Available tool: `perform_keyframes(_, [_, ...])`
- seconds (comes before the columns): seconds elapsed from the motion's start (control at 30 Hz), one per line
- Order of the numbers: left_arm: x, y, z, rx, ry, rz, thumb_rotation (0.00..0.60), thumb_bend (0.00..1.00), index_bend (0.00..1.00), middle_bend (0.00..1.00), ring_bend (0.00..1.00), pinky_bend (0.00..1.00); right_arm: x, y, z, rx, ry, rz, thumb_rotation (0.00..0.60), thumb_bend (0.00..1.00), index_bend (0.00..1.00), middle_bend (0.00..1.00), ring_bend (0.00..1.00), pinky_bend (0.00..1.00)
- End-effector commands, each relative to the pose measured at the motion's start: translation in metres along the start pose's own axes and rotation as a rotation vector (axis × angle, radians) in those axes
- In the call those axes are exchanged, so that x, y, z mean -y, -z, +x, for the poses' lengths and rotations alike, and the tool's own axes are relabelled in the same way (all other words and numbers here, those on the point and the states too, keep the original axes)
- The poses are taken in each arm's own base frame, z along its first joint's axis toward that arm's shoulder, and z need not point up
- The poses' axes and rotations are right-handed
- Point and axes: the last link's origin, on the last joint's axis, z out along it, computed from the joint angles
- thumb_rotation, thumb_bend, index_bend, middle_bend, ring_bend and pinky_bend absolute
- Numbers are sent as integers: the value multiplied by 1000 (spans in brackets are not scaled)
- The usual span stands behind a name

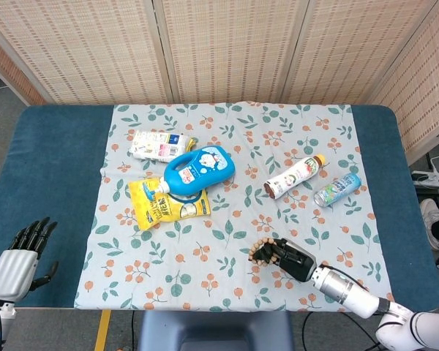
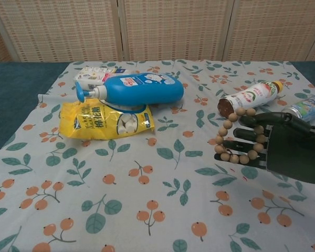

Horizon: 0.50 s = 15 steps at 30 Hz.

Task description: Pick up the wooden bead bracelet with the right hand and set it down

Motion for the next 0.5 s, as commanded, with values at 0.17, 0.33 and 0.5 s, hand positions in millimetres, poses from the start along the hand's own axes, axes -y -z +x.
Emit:
perform_keyframes(0.17, [0,0,0,0,1,-1,600,413,0,0,0,145,-1,1,-2,23,59,-23,552,1000,543,621,303,270])
perform_keyframes(0.33, [1,0,0,0,1,-1,600,413,0,0,0,144,-1,1,-3,33,84,-25,598,1000,477,618,265,270])
perform_keyframes(0.5, [0,0,0,0,1,-1,600,413,0,0,0,145,-3,2,-3,49,148,-29,551,1000,399,570,232,270])
